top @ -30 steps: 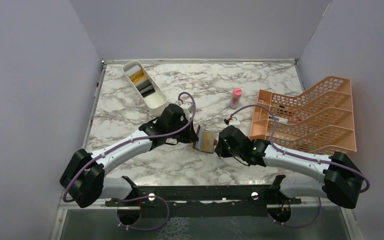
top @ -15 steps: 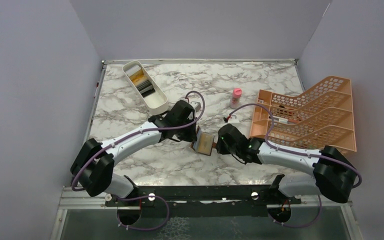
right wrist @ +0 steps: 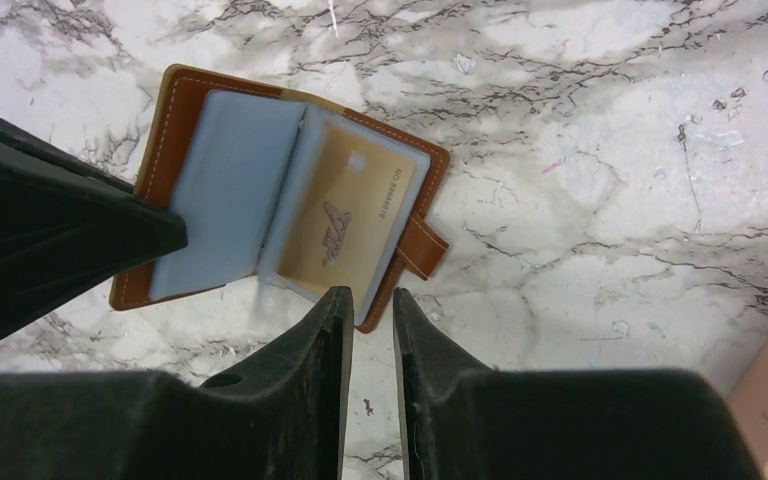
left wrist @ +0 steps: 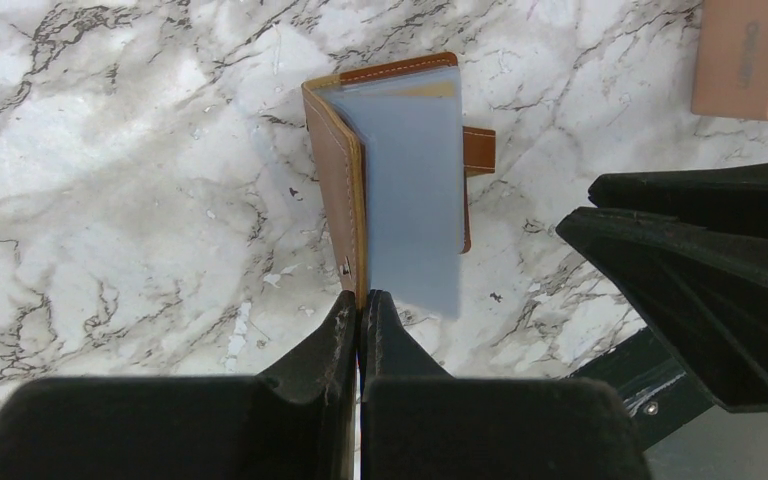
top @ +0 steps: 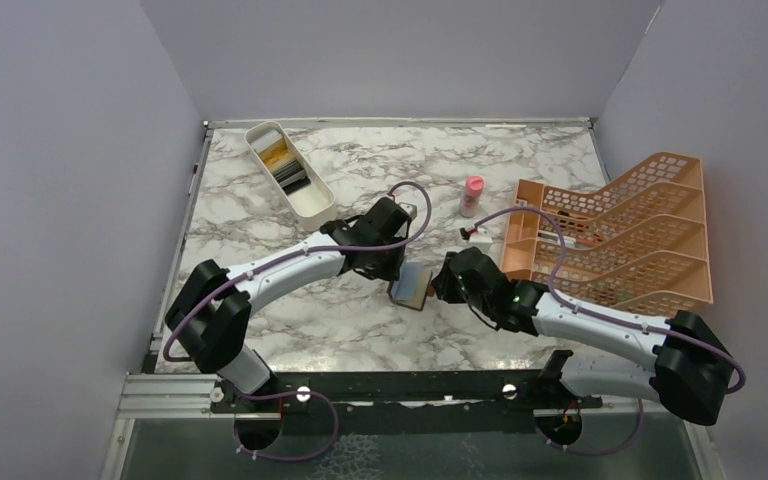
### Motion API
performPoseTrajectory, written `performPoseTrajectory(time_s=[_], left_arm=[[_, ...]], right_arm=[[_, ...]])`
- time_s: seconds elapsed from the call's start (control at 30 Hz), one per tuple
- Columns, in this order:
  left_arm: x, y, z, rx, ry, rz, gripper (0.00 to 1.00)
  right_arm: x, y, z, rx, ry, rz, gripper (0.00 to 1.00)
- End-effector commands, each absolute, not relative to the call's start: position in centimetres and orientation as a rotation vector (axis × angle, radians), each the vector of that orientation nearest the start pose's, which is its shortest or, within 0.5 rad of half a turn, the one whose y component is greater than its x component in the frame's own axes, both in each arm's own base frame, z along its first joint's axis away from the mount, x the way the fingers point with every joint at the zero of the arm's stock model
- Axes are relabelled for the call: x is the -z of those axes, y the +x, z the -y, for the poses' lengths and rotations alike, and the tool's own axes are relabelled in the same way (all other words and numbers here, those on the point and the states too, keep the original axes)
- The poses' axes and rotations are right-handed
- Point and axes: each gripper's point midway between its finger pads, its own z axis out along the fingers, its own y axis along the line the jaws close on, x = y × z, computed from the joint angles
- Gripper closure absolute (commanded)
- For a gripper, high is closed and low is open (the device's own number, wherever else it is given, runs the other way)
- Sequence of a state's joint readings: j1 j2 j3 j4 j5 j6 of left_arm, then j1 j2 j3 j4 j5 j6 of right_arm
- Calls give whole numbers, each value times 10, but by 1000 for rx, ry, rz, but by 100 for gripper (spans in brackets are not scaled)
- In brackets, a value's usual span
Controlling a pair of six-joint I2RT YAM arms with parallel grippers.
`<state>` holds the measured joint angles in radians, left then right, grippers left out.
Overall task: Put the credit cards into the card holder
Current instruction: Turn over the card slot in the card holder.
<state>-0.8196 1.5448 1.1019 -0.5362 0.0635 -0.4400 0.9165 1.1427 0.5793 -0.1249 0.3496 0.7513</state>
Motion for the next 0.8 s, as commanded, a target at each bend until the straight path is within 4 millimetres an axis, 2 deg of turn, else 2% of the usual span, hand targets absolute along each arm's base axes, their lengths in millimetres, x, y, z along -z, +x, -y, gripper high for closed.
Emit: performPoseTrajectory(time_s=[0.0, 0.1, 0.27, 0.33, 0.47, 0.57, 0.63, 0.77], left_arm=[[-105, 233, 295, 550, 510, -2590, 100], [-112, 235, 303, 651, 470, -2541, 100], [-120, 233, 310, 1021, 334, -2465, 100], [-119, 233, 306, 1061, 301, -2460, 93], [-111, 240, 288, 997, 254, -2482, 75], [-110, 253, 268, 857, 203, -2468, 65], [-116, 263, 255, 763, 171, -2437, 60], [-140, 283, 233, 606, 126, -2342, 52]], right_arm=[[-93, 217, -236, -573, 34, -2268, 72], [-95, 212, -240, -612, 20, -2277, 69], [-90, 201, -245, -629, -73, -2338, 62], [-88, 197, -244, -617, -122, -2362, 63], [-90, 192, -236, -596, -136, -2368, 63], [-95, 189, -232, -613, -139, -2344, 63], [-98, 188, -232, -627, -168, -2328, 63], [-102, 189, -226, -581, -202, -2316, 63]])
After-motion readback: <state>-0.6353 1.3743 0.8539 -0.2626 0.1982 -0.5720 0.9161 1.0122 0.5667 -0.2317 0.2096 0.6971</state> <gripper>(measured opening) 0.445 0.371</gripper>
